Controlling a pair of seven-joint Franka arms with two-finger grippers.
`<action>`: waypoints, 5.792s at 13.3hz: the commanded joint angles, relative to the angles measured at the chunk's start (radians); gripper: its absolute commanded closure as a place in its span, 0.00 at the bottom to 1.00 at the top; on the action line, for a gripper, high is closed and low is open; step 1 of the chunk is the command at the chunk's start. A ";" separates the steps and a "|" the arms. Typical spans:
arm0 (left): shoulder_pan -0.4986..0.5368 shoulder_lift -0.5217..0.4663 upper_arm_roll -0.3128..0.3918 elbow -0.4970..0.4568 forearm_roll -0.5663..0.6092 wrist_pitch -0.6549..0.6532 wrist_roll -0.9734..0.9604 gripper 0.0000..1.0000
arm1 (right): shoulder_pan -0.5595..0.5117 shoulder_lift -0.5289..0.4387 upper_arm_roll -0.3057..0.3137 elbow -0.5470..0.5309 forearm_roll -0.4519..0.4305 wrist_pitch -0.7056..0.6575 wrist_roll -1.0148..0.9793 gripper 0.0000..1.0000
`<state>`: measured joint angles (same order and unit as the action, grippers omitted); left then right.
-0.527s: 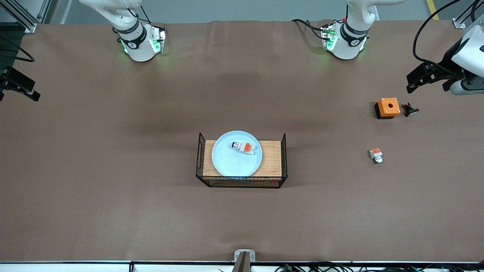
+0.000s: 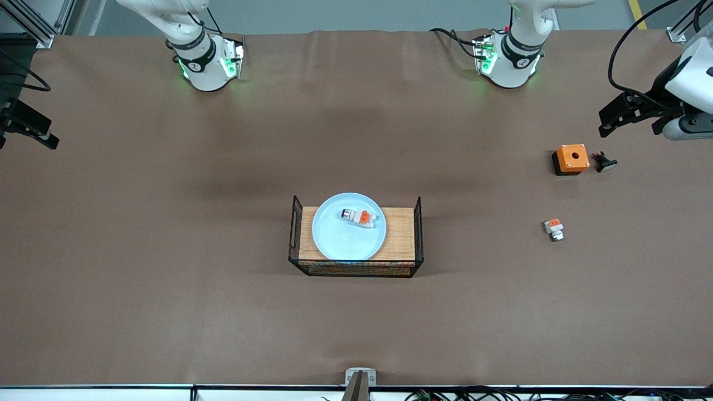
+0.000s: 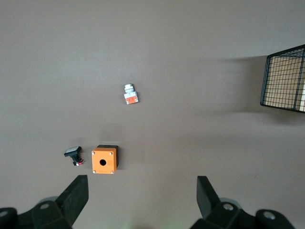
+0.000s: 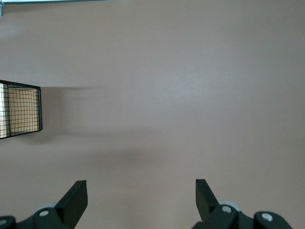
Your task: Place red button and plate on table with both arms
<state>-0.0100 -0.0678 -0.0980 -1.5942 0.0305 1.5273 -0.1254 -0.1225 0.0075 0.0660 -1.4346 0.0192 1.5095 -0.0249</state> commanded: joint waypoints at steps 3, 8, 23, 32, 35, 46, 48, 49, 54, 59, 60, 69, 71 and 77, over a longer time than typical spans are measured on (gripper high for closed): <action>-0.016 0.037 -0.008 0.022 -0.018 -0.010 0.000 0.00 | -0.011 0.011 0.011 0.023 -0.013 -0.011 -0.004 0.00; -0.062 0.160 -0.077 0.158 -0.030 -0.009 -0.210 0.00 | -0.005 0.014 0.011 0.023 -0.010 -0.009 -0.004 0.00; -0.441 0.509 -0.103 0.370 -0.077 0.419 -1.423 0.01 | 0.153 0.019 0.018 0.013 -0.008 -0.107 0.303 0.01; -0.570 0.698 -0.092 0.370 -0.075 0.491 -2.042 0.07 | 0.504 0.019 0.020 0.013 -0.018 -0.149 0.881 0.00; -0.570 0.741 -0.095 0.372 -0.075 0.513 -2.117 0.07 | 0.550 0.037 0.020 0.010 -0.018 -0.140 0.882 0.00; -0.567 0.787 -0.100 0.373 -0.100 0.511 -2.108 0.12 | 0.584 0.126 0.020 0.010 -0.016 -0.100 0.884 0.00; -0.567 0.789 -0.098 0.373 -0.098 0.517 -2.091 0.12 | 0.584 0.140 0.018 0.010 -0.016 -0.092 0.884 0.00; -0.568 0.787 -0.097 0.373 -0.098 0.539 -2.084 0.12 | 0.584 0.143 0.020 0.010 -0.016 -0.091 0.884 0.00; -0.567 0.801 -0.089 0.372 -0.096 0.596 -2.053 0.15 | 0.583 0.143 0.018 0.017 -0.012 -0.077 0.882 0.00; -0.564 0.804 -0.091 0.370 -0.098 0.574 -2.048 0.17 | 0.569 0.143 0.012 0.029 -0.022 -0.078 0.876 0.00; -0.565 0.812 -0.091 0.372 -0.098 0.576 -2.038 0.19 | 0.569 0.143 0.012 0.034 -0.024 -0.078 0.875 0.00; -0.558 0.807 -0.098 0.372 -0.098 0.561 -2.034 0.96 | 0.603 0.143 0.017 0.051 -0.119 -0.035 0.870 0.00; -0.556 0.771 -0.098 0.373 -0.096 0.527 -2.033 0.98 | 0.601 0.141 0.017 0.048 -0.111 0.013 0.878 0.00; -0.493 0.571 -0.091 0.367 -0.086 0.321 -1.799 0.99 | 0.629 0.140 0.020 0.017 -0.082 0.020 1.018 0.00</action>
<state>-0.5351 0.5851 -0.1968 -1.1999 -0.0461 1.9072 -2.0272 0.4821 0.1475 0.0860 -1.4035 -0.0698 1.5246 0.8866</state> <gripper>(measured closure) 0.586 0.000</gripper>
